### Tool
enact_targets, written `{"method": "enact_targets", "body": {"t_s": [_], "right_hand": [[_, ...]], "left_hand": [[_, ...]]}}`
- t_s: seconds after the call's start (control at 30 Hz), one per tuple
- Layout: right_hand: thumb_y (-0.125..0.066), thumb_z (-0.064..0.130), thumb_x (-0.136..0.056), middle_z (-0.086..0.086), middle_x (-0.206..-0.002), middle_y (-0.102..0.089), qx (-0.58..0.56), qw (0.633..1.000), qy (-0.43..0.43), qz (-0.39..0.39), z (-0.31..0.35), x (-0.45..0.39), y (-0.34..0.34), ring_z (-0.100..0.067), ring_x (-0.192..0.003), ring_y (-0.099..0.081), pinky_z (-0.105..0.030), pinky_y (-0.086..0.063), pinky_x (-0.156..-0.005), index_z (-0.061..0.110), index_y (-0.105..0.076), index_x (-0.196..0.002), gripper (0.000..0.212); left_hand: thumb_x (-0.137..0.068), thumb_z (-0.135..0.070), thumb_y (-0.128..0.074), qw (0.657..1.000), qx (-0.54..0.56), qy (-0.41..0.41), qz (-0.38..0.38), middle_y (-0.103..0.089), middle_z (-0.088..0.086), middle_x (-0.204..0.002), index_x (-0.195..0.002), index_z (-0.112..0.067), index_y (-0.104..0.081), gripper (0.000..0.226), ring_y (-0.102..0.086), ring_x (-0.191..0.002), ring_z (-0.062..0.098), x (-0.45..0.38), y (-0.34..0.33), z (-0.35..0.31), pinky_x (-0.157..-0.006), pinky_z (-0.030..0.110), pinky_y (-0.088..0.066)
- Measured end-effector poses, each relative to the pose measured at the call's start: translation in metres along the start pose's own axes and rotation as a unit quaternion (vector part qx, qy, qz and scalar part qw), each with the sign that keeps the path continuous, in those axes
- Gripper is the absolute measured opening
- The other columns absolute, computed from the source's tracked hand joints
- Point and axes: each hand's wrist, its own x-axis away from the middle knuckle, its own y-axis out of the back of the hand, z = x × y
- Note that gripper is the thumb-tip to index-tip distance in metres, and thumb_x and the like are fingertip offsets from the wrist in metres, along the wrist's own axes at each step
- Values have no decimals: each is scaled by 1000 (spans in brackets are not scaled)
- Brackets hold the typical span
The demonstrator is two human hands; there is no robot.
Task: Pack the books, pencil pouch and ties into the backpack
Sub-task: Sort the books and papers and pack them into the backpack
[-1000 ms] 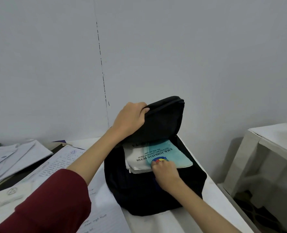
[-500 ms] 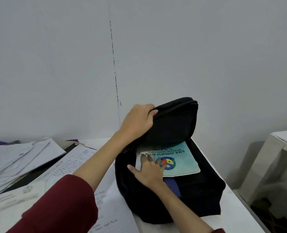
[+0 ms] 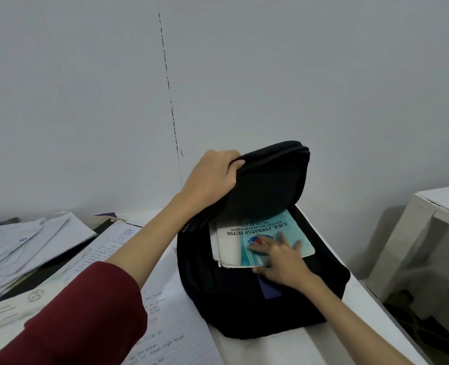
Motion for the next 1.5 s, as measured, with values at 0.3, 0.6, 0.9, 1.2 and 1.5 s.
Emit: {"method": "enact_targets", "body": {"t_s": [0.3,0.6,0.9,1.2,1.5], "right_hand": [[-53,39,-93,11,-155,-26,-17,999,19,47,-7,-31,-6,-42,-142,-3,-69,-2,-106,42,-36,-141,51],[-57,43,-90,-5,-110,-70,-133,981,61,-126,-8,-14,2,-23,-102,-62,-32,-41,-94,14,-72,-104,36],[-54,16,-83,-4,-73,-55,-168,829,207,-491,43,5,53,-16,-75,-45,-25,-38,-69,4,-60,-72,17],[-60,14,-85,-1,-67,-61,-149,942,230,-196,151,-15,-17,-19,-67,-53,-40,-47,-70,8,-64,-72,15],[-51,34,-94,-3,-100,-56,-171,955,236,-48,279,6,-74,-19,-97,-46,-32,-41,-84,8,-60,-97,28]], "left_hand": [[-97,-20,-45,998,-18,-49,-17,-64,12,-71,-88,-2,-64,28,-55,-65,28,-2,-5,-7,-60,34,-41],[-97,-18,-45,1000,-30,-1,8,-66,15,-75,-90,-1,-65,27,-58,-69,30,9,-13,5,-64,38,-46],[-90,-26,-61,947,122,246,167,-63,-1,-68,-93,-14,-70,16,-55,-57,7,81,-30,51,-54,19,-44],[-92,-20,-56,907,33,414,77,-69,-3,-96,-96,-15,-71,16,-59,-88,6,223,67,128,-74,13,-39],[-92,-47,-47,855,-226,442,153,-58,3,-119,-122,-22,-57,40,-51,-114,23,310,163,204,-101,40,-28]]}}
